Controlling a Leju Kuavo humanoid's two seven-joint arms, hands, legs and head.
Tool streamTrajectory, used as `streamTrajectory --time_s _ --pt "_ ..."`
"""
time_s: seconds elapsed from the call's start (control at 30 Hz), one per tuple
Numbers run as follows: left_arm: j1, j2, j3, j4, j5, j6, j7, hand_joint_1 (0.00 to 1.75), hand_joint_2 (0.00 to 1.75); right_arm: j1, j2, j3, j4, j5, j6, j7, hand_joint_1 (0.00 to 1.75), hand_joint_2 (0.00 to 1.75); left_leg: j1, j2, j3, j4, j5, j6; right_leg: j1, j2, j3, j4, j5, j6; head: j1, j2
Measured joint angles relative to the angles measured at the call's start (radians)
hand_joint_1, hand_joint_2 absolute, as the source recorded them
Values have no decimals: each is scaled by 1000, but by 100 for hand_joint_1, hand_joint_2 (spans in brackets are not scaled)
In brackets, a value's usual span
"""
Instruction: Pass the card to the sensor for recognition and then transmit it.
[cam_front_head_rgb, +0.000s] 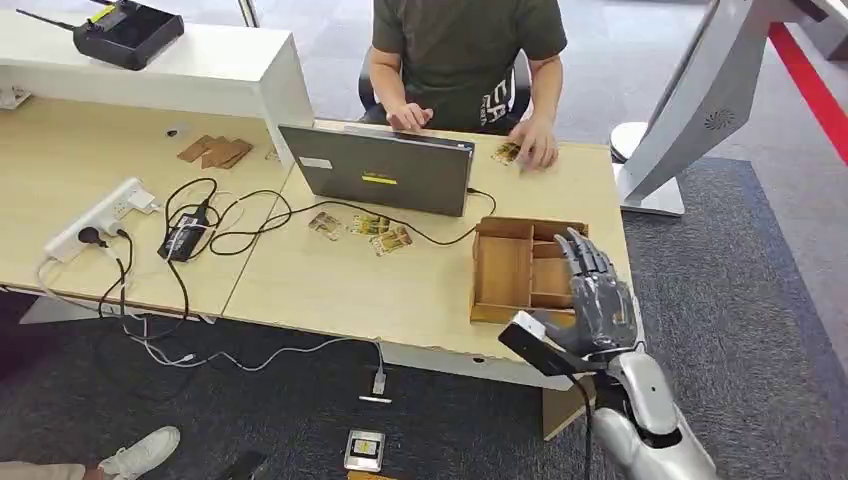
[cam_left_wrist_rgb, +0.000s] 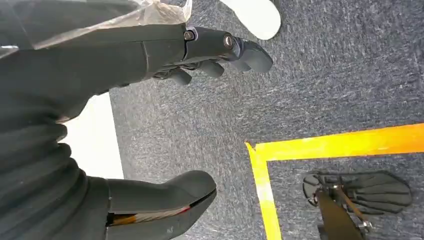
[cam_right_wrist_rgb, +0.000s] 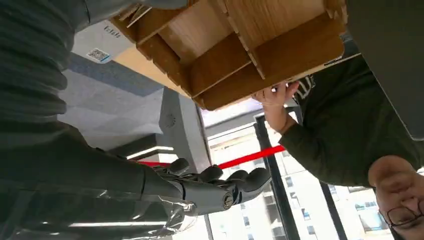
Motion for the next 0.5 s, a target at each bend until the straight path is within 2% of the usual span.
streamTrajectory --time_s 0.33,0.5 --pt "3 0 6 0 -8 3 -5 0 175 9 10 14 52 42 3 -8 0 175 0 0 0 0 0 0 0 0 0 0 0 0 0 0" --pt "3 -2 6 0 -12 3 -5 0 175 -2 25 19 119 61 -64 -38 0 175 0 0 0 0 0 0 0 0 0 0 0 0 0 0"
